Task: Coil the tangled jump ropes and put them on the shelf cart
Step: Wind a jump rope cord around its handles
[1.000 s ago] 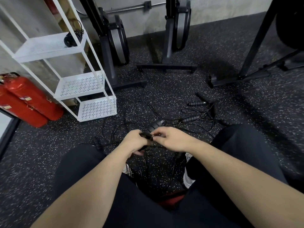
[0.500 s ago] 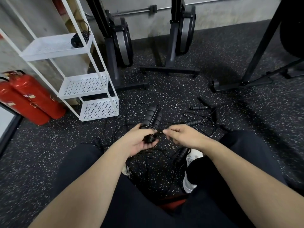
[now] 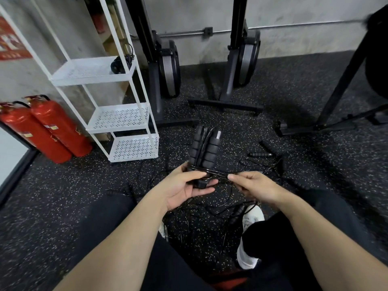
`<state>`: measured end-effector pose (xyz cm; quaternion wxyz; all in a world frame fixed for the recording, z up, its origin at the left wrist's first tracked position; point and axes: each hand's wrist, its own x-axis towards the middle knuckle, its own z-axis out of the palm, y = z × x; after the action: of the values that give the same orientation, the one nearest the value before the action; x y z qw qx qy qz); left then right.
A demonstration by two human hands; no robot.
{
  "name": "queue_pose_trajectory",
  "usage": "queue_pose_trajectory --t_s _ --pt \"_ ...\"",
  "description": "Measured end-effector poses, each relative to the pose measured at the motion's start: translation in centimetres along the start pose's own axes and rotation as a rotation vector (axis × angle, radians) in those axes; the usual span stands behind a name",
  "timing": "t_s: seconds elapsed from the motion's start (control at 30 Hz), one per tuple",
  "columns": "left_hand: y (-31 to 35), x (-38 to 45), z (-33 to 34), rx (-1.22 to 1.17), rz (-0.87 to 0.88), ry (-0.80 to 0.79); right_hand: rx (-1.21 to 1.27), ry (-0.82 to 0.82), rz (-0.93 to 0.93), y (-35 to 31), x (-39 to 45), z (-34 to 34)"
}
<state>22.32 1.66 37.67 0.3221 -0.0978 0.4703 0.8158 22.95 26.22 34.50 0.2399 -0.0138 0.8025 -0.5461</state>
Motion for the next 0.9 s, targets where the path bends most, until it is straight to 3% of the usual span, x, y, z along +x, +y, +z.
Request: queue_pose_trajectory --t_s 0.27,0.43,0.6,0.67,0.83,0.9 --pt "0.6 -0.7 0.0 0.018 0.039 -0.020 0.239 -0.141 -0.099 0.8 0.0 -1.1" --pt "0.4 -0.9 0.3 0.055 0.081 -0.068 -0.014 0.127 0.135 0.5 0.1 -1.2" --pt "0.9 -0.8 -0.6 -0.123 0.135 -0.011 0.269 -0.123 -0.048 0.2 -0.4 -1.0" --pt "1.0 -0.8 -0.9 -0.187 0.135 -0.011 0.327 -0.124 -0.091 0.2 -0.3 -1.1" --pt "0.4 -0.8 -1.1 -0.012 -0.020 -0.066 -0.083 0.090 0.125 0.6 0.2 -1.1" --pt "0.1 -0.7 -0.8 0.116 -0.094 -0.080 -0.131 0.148 0.115 0.8 0.5 -1.0"
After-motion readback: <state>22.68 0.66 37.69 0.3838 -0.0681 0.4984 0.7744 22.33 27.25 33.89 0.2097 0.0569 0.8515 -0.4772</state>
